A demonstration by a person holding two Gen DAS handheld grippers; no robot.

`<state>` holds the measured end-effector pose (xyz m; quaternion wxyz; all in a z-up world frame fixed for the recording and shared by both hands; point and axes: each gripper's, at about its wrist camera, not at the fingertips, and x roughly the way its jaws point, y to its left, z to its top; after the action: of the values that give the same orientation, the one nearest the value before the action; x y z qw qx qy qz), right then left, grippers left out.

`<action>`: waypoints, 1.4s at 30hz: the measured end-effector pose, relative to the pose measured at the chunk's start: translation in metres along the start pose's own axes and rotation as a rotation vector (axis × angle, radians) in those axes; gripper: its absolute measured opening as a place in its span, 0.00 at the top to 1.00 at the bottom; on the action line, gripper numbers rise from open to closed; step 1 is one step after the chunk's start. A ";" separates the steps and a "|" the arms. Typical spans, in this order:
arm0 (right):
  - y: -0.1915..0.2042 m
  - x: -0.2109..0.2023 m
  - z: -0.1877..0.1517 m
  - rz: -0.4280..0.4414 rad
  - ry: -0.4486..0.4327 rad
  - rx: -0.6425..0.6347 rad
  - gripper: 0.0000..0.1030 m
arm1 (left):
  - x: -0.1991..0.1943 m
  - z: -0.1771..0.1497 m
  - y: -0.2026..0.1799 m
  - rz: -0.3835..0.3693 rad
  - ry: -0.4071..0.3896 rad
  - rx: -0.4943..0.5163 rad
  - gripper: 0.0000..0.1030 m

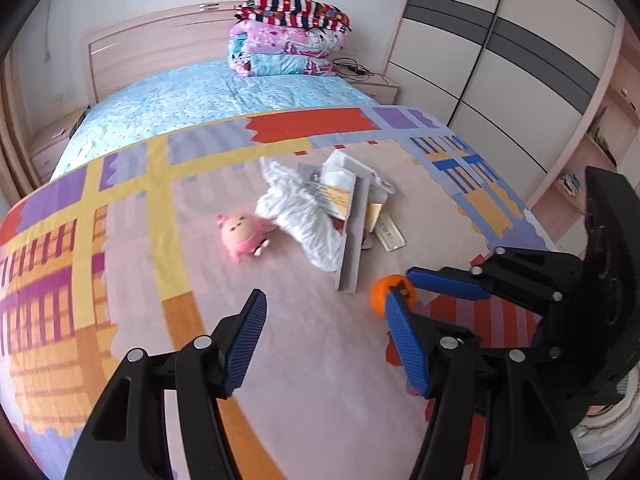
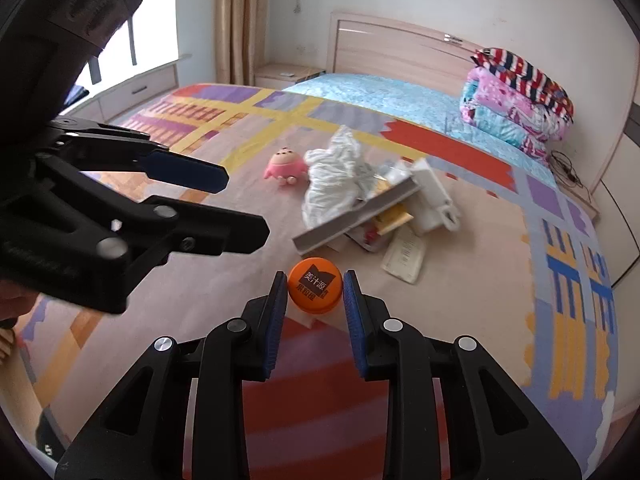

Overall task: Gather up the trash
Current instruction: 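Grasp the orange bottle cap with the right gripper while the left gripper grasps the metal ruler, then carry the ruler and bottle cap over the trash bin with both grippers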

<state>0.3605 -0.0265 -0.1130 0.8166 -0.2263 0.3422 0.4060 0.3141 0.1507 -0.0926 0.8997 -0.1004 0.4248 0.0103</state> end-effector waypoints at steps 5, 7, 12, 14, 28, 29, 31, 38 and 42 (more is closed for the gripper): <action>-0.015 -0.008 -0.010 -0.015 -0.003 0.044 0.72 | 0.018 0.008 -0.011 -0.007 0.019 0.019 0.42; -0.017 -0.011 -0.011 -0.018 -0.009 0.050 0.72 | 0.025 0.009 -0.016 0.002 0.020 0.035 0.44; -0.027 -0.019 -0.014 -0.038 -0.024 0.083 0.72 | 0.041 0.011 -0.018 0.041 0.051 0.023 0.69; -0.028 -0.021 -0.013 -0.040 -0.030 0.085 0.72 | 0.045 0.011 -0.016 0.062 0.061 0.017 0.71; -0.036 -0.042 -0.021 -0.057 -0.061 0.124 0.72 | 0.033 0.007 -0.028 0.076 0.061 0.046 0.86; -0.036 -0.045 -0.021 -0.056 -0.067 0.126 0.72 | 0.029 0.005 -0.030 0.075 0.054 0.047 0.86; -0.035 -0.051 -0.022 -0.055 -0.073 0.126 0.72 | 0.021 0.004 -0.033 0.075 0.045 0.050 0.86; -0.028 -0.076 -0.029 -0.050 -0.104 0.128 0.72 | -0.020 -0.003 -0.049 0.084 -0.015 0.072 0.86; -0.022 -0.092 -0.035 -0.047 -0.122 0.126 0.72 | -0.044 -0.011 -0.060 0.088 -0.045 0.088 0.86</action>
<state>0.3252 -0.1081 -0.0657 0.8579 -0.1572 0.3112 0.3774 0.2839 0.0927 -0.0552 0.9112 -0.0416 0.4086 0.0335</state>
